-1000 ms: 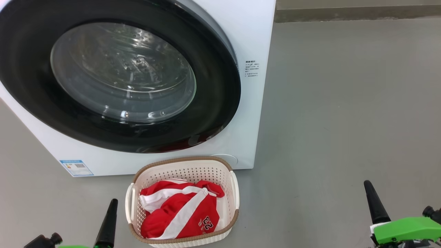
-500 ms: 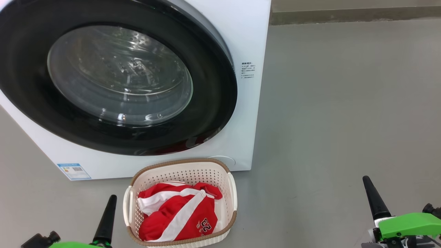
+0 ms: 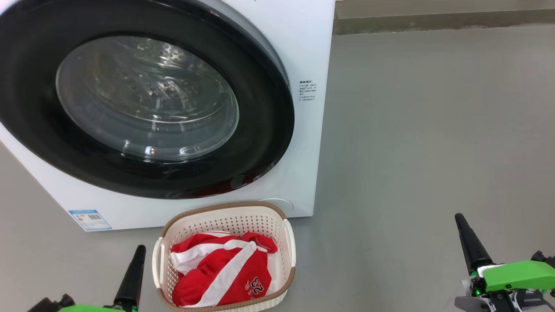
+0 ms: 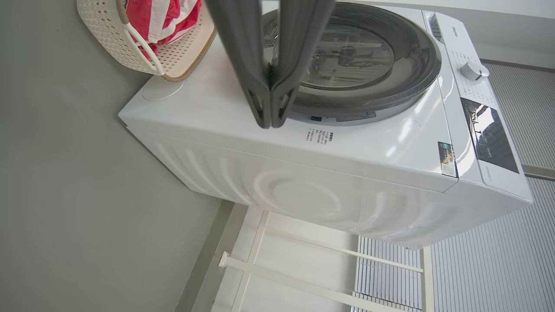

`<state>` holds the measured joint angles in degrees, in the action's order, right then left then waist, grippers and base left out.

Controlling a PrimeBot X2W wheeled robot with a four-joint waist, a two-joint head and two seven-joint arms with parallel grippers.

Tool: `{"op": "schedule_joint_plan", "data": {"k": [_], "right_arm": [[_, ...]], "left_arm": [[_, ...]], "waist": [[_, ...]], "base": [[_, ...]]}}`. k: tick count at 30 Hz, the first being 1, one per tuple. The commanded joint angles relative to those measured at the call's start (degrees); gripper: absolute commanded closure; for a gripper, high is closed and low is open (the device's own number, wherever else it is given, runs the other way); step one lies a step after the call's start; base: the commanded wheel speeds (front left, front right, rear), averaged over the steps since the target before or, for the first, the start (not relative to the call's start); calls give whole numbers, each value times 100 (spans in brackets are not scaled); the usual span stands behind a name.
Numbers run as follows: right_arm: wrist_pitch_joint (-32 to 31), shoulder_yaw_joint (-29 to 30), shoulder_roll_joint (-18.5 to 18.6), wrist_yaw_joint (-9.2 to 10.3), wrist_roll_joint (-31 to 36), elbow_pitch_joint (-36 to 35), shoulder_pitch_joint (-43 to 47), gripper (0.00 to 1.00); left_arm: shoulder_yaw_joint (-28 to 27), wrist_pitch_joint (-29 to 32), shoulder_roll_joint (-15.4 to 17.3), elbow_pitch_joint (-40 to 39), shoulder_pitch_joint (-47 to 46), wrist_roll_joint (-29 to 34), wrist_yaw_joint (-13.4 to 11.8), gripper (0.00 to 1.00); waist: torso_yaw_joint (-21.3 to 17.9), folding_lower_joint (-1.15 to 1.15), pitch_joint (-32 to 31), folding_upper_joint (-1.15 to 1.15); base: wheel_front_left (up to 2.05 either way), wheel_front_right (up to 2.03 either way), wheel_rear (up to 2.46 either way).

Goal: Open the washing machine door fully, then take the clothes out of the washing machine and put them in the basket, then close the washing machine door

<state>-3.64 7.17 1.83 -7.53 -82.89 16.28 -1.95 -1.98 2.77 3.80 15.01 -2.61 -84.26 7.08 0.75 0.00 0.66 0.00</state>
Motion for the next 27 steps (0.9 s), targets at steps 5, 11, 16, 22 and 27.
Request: {"op": "schedule_joint_plan", "data": {"k": [5,11,16,22,27], "right_arm": [[-125,-60,99,4,-396,-199,-348,100],[-226,-61,103,4,-725,-215,-395,100],[-287,-61,105,4,-925,-225,-424,100],[-287,-62,105,4,-925,-225,-424,100],[-287,-62,105,4,-926,-225,-424,100]], "left_arm": [[-253,116,20,-110,-307,-359,38,100],[-310,220,0,-104,-333,-683,39,100],[-347,286,-13,-100,-349,-879,41,100],[-355,292,-19,-99,-350,-872,41,100],[-362,298,-24,-99,-350,-866,41,100]], "waist": [[-27,0,-18,0],[-57,0,-37,0],[-75,0,-49,0],[-75,0,-49,0],[-75,0,-49,0]], "base": [[0,0,0],[0,0,0],[0,0,0],[0,0,0],[0,0,0]]}}
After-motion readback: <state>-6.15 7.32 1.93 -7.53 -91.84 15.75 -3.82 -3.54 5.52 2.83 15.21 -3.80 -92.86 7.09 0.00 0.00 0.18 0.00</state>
